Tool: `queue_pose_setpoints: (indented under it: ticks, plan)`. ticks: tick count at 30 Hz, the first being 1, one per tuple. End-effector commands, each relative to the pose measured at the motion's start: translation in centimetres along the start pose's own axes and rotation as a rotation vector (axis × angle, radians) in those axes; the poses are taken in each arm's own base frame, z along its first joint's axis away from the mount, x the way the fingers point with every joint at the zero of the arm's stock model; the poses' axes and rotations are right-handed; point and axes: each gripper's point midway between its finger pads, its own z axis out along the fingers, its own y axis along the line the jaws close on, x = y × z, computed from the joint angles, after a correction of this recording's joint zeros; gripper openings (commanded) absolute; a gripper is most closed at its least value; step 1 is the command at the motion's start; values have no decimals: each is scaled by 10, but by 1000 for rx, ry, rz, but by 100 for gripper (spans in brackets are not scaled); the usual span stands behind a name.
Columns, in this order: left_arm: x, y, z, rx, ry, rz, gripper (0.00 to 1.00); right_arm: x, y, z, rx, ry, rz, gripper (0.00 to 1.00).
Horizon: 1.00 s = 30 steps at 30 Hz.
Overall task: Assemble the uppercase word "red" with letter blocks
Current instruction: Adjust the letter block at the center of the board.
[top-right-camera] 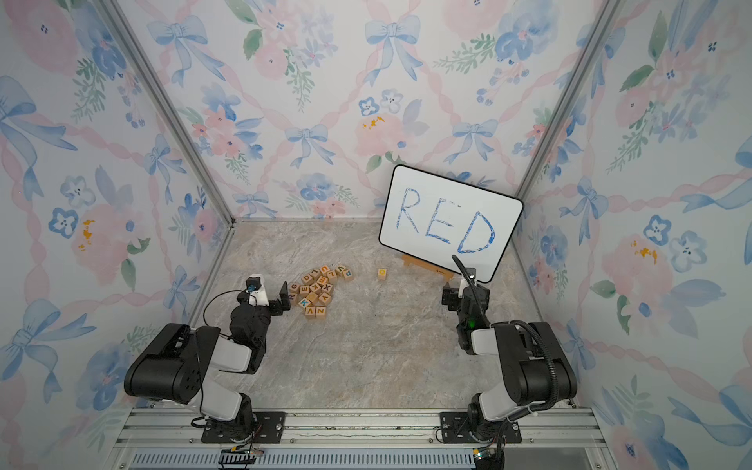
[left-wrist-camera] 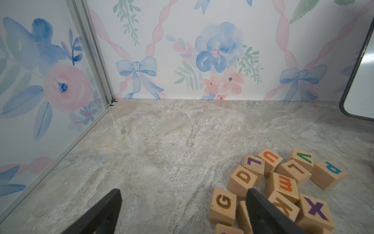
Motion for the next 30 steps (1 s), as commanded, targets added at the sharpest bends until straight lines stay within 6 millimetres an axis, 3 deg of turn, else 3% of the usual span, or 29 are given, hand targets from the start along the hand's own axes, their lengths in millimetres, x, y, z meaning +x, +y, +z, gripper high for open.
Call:
queue_pose_setpoints:
  ticks: [1, 27, 30]
  plan:
    - [-6, -1, 2, 5, -22, 12, 98, -14, -2, 2, 3, -44, 27, 97]
    - [-7, -2, 4, 12, -15, 18, 98, -15, -1, 4, -20, -39, 34, 97]
    - [-12, -2, 10, -2, 6, 23, 98, -18, -11, 2, 50, -38, 47, 97]
